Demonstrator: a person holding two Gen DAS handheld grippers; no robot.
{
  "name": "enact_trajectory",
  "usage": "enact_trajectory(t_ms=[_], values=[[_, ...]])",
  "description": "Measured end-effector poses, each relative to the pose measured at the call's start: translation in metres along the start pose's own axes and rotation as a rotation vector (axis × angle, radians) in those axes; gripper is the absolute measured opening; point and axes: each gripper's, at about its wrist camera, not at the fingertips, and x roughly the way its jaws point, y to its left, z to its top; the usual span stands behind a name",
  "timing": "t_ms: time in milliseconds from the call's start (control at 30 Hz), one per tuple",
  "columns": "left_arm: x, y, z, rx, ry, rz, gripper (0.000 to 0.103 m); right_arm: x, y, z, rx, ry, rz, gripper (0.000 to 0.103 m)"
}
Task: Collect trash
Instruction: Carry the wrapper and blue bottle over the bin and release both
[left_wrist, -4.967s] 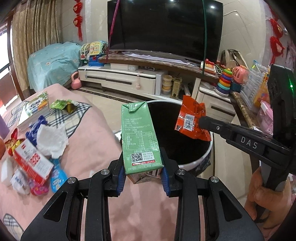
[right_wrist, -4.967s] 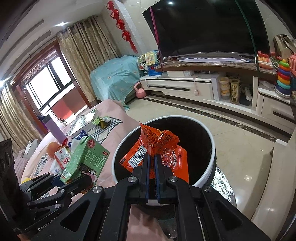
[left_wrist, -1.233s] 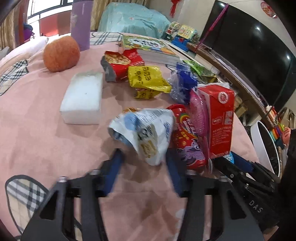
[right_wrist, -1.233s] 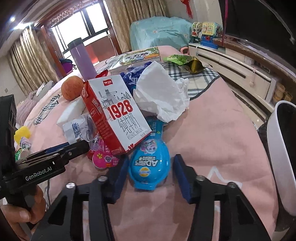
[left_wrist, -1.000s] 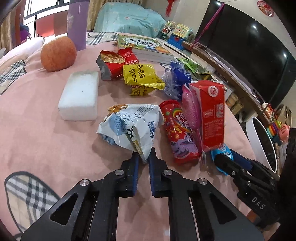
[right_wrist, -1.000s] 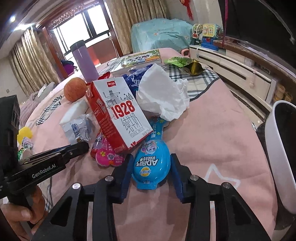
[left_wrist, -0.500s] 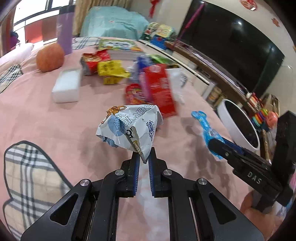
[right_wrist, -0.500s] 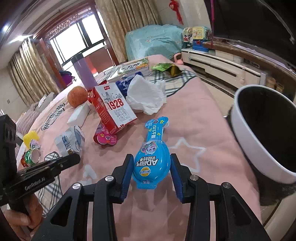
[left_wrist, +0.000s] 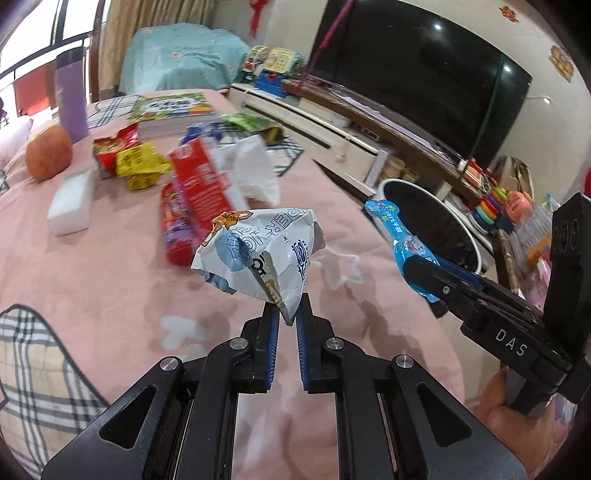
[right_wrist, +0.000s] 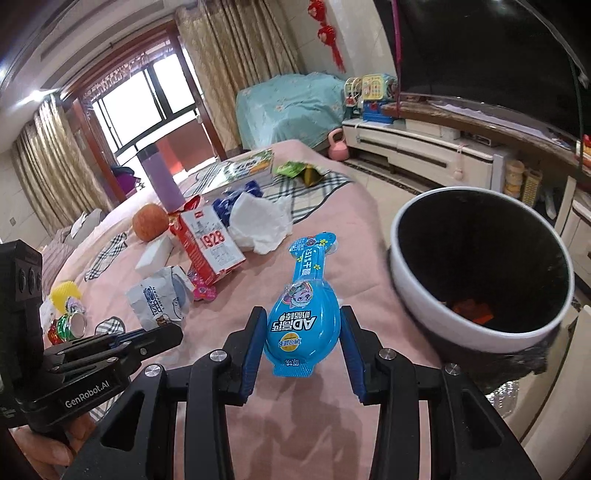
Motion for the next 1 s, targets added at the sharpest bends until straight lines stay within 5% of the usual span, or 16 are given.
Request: enact_trajectory(t_ms=[1000], values=[[0.049,-0.106,0.032,0.191,0.069,-0.085,0.009,-0.040,-0.105,0.015,0.148,-0.080,-0.135,0.040]])
